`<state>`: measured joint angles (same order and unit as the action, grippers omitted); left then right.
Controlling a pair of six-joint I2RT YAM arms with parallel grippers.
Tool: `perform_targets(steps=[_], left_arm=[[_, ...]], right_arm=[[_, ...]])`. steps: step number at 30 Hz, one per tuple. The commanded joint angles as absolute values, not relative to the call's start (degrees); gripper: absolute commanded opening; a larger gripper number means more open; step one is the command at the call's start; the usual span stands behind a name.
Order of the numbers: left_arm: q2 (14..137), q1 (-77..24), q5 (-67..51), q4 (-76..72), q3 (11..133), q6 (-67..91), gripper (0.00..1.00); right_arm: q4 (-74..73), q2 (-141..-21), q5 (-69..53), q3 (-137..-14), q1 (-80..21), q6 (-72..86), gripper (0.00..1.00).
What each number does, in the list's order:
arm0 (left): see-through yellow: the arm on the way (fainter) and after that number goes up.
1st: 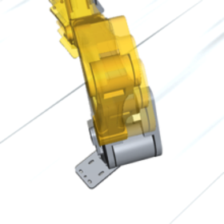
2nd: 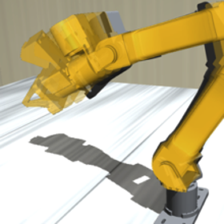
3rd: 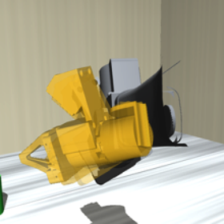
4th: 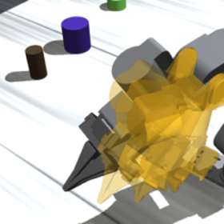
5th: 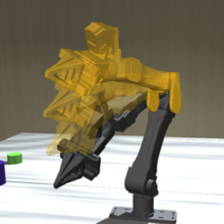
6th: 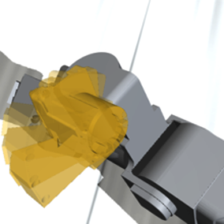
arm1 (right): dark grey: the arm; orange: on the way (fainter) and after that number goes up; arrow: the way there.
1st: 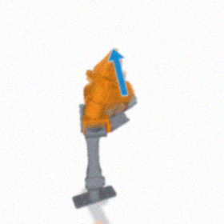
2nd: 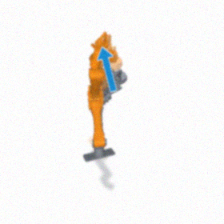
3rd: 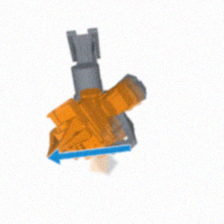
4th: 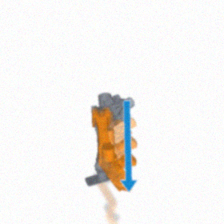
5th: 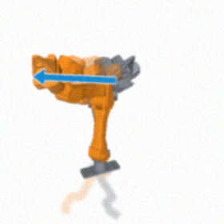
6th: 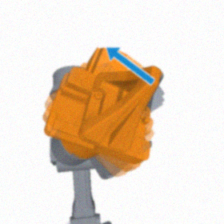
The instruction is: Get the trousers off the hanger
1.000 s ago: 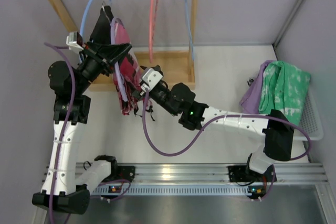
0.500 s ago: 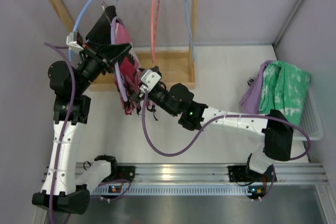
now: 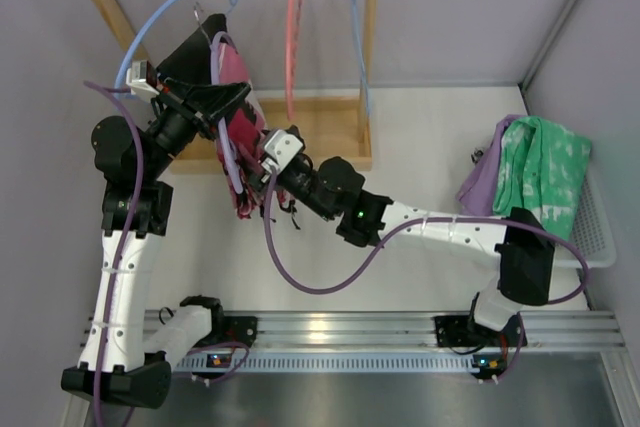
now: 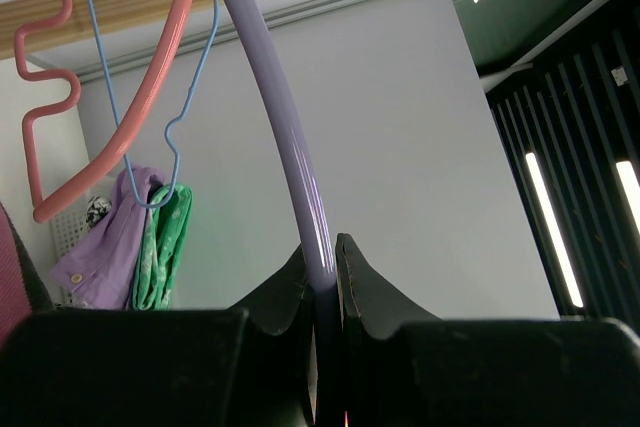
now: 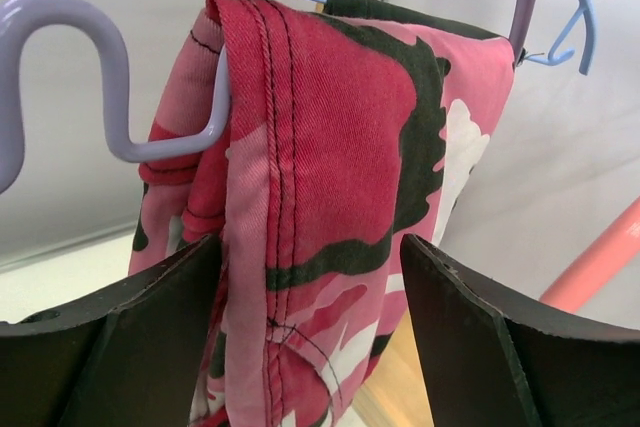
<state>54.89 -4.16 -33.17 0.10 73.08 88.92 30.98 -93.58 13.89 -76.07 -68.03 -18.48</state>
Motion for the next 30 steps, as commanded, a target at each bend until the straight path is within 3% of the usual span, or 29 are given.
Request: perform_targets(steps=[1, 13, 30], left_arm=[[53.44, -4.31, -31.73, -12.66, 78.14, 89.91, 0.00], [53.26, -4.31, -31.64, -12.74, 77.87, 90.00, 0.00], [53.61, -4.31, -31.73, -12.66, 77.78, 89.74, 0.00]], right_arm=[[32.52, -94.74, 16.34, -79.45, -67.41, -17.58, 0.71], [31.55, -94.84, 17.23, -79.98, -65.48, -17.31, 0.63], [31.03, -89.74, 14.41, -74.88, -64.34, -17.49, 0.68]])
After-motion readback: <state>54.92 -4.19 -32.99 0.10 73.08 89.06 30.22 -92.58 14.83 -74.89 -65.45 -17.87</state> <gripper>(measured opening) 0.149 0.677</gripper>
